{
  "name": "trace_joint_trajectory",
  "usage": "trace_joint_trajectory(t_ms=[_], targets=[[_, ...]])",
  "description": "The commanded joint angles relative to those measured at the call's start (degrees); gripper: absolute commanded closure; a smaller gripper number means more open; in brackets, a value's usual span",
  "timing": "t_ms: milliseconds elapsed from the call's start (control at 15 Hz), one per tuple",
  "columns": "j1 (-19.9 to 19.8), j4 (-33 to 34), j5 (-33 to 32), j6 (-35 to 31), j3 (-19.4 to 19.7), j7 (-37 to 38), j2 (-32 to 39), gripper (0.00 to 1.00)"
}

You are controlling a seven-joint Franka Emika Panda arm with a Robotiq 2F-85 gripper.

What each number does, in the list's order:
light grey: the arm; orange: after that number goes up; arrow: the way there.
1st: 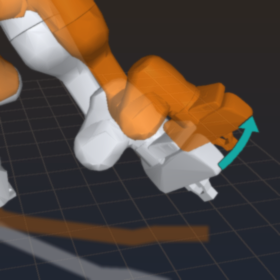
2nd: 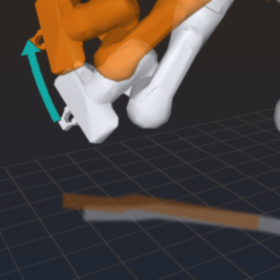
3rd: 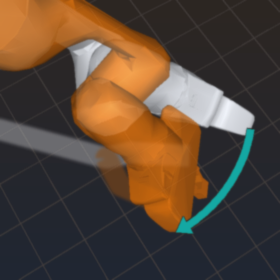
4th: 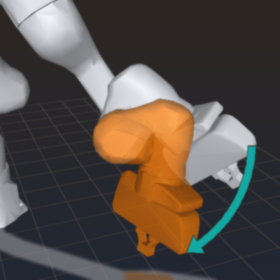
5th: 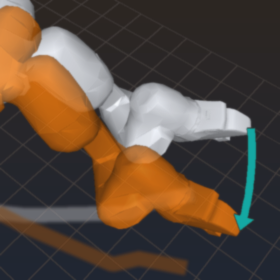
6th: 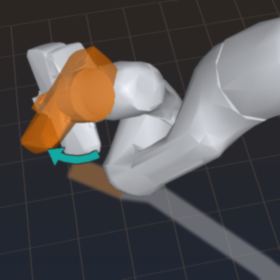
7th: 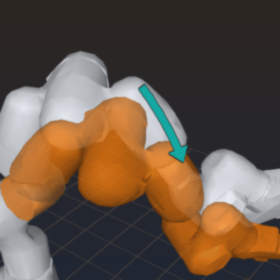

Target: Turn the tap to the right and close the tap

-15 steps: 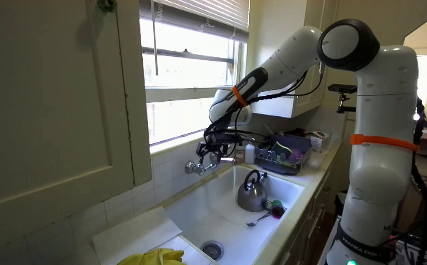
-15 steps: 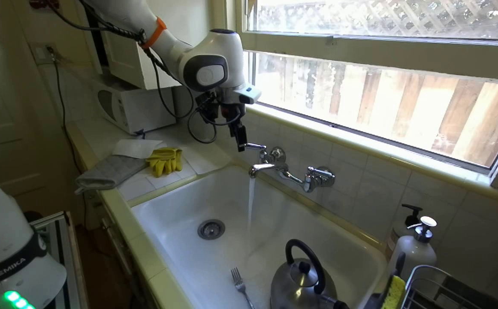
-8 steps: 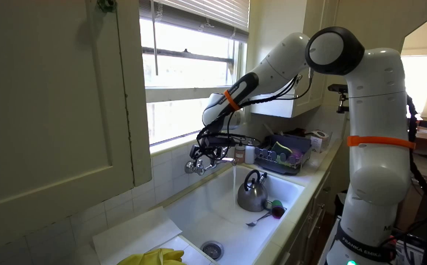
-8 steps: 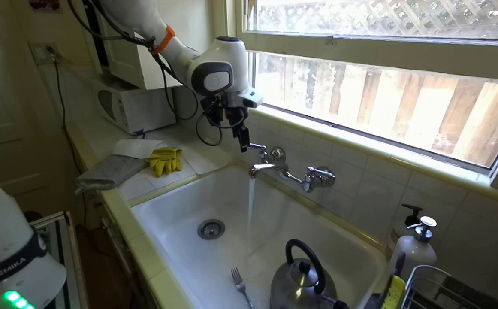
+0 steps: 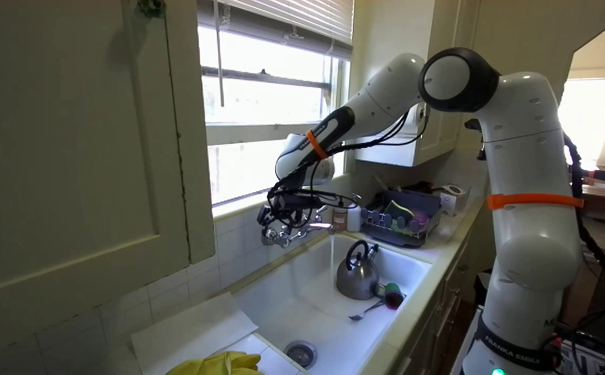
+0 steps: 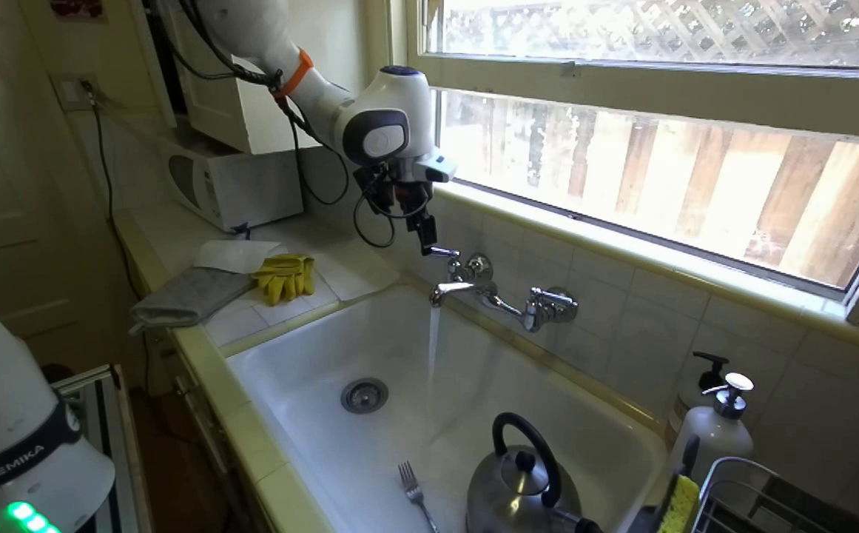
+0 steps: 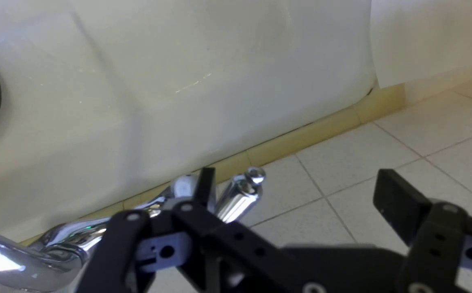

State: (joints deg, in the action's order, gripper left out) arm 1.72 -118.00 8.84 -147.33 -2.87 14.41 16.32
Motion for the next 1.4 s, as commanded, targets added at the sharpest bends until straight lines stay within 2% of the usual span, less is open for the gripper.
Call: trace_joint_trajectory(t_ms=[0,533,1000,1333], targets=[[0.6,2.6,1.8,-1.1,-0.5,-1.2,2.9,0.00],[0.6,3.3,1.7,-1.2,-0.5,-1.2,4.2,0.00],[1.7,4.7,0.6,-7.2,-0.5,-1.2,6.6,0.00],[3.5,5.5,-5.1,-6.9,0.9,-2.6,7.7,0.00]])
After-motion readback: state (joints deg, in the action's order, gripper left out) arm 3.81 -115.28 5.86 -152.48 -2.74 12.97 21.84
